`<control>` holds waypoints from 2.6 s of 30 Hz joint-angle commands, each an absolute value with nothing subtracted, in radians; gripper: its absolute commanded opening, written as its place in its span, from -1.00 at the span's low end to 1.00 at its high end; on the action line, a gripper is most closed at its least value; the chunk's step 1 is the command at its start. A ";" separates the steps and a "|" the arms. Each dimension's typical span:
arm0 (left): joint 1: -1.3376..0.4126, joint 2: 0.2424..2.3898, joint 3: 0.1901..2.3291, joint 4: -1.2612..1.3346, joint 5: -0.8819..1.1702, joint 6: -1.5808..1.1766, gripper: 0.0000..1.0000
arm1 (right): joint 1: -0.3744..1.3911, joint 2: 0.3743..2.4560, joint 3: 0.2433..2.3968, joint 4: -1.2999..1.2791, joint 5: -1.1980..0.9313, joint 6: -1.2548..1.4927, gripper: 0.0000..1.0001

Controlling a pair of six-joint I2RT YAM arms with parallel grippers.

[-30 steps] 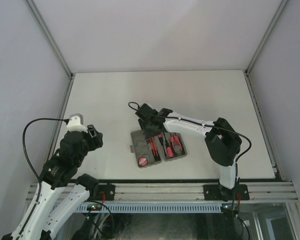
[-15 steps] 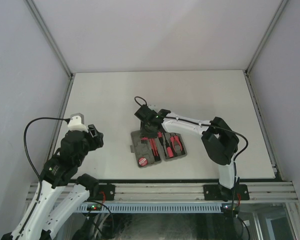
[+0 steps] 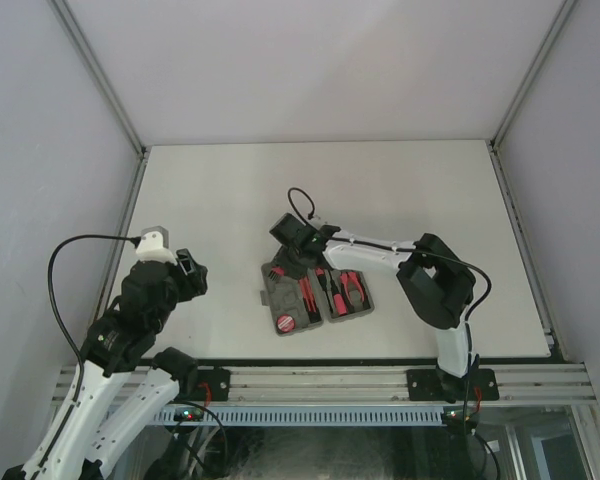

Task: Sort the tools into containers
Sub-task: Place the wrench in the storage box.

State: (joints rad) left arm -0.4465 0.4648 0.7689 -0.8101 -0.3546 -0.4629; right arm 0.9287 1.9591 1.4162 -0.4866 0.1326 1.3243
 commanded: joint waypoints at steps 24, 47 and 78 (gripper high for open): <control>-0.445 0.479 0.781 -0.763 -0.316 -0.466 0.24 | 0.991 2.021 1.436 -0.589 0.375 1.914 -0.26; -0.445 0.497 0.782 -0.760 -0.314 -0.461 0.24 | 0.988 1.886 1.347 -0.358 0.368 1.591 -0.11; -0.445 0.582 0.775 -0.704 -0.136 -0.481 0.25 | 0.855 1.456 0.975 -0.309 0.193 0.632 -0.11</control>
State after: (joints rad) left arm -0.4465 0.5446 0.7685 -0.7715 -0.2489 -0.4599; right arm 0.8764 1.5742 1.0496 -0.2955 0.1574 0.7101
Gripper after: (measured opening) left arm 0.624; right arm 0.438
